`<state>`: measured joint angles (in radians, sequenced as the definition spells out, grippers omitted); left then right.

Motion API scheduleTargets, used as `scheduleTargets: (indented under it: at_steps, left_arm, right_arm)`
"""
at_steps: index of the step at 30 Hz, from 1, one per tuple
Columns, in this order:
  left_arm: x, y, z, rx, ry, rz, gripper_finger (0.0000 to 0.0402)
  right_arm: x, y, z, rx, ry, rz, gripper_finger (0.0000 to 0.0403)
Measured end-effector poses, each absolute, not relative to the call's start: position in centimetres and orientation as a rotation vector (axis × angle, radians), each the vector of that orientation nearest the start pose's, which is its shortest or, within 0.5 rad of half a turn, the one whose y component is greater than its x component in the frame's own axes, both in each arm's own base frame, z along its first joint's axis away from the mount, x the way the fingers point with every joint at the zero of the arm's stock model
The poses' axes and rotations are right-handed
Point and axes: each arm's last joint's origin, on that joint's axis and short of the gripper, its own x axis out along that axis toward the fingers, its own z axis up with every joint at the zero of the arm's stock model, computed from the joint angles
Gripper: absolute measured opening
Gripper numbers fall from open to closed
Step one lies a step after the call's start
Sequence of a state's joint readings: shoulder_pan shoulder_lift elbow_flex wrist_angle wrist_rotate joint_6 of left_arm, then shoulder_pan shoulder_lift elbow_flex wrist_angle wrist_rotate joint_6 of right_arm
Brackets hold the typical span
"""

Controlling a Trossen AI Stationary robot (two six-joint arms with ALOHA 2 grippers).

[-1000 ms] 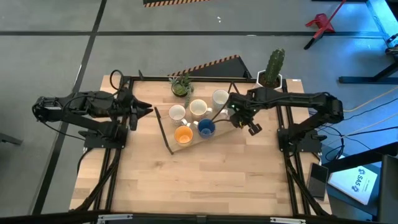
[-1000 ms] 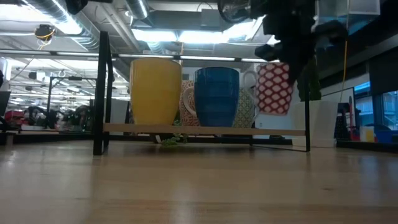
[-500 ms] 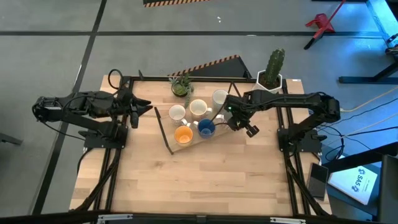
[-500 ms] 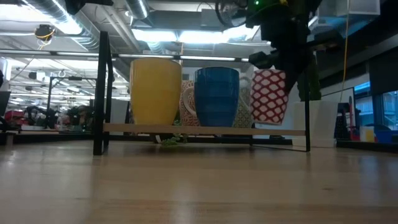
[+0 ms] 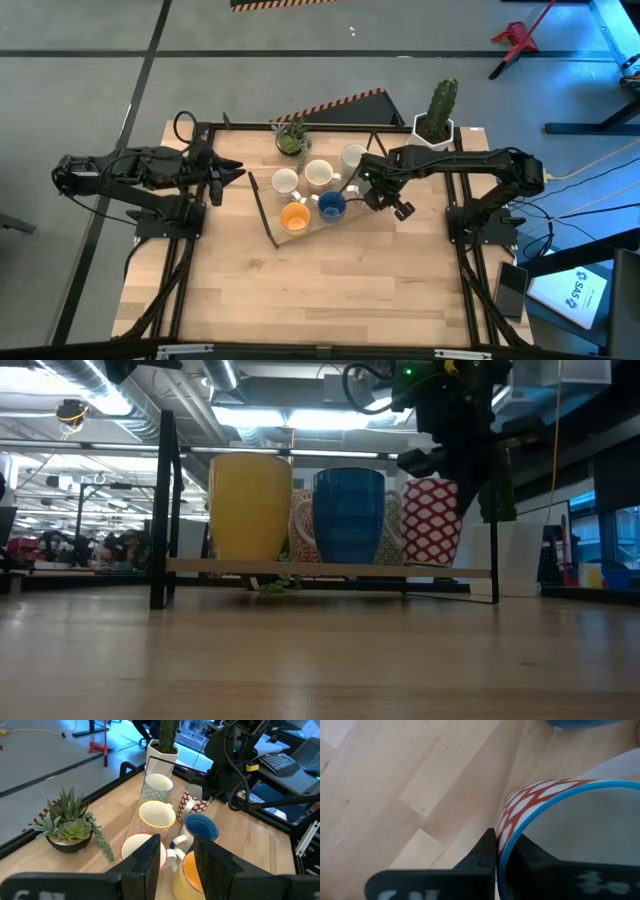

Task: Place coffee mugs
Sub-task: Put the red patterned mug on the shelf

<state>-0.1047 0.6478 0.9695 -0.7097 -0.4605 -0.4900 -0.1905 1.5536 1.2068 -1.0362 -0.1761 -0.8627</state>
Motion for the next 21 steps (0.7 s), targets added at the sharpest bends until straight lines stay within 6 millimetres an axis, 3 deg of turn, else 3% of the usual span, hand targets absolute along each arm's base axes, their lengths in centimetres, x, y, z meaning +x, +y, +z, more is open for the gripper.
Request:
scheduleTargets:
  at_steps: [8, 14, 21]
  left_arm:
    - [11.0, 0.1, 36.2, -0.368, 0.280, 0.434, 0.0112]
    - [11.0, 0.1, 36.2, -0.368, 0.280, 0.434, 0.0112]
    - [11.0, 0.1, 36.2, -0.375, 0.279, 0.434, 0.0112]
  right_arm:
    - [28.2, -4.9, 24.7, -0.486, 1.234, 0.545, 0.0050]
    - [28.5, -5.0, 24.8, -0.492, 1.212, 0.534, 0.0056]
    - [29.0, -5.1, 26.3, -0.505, 1.170, 0.520, 0.0058]
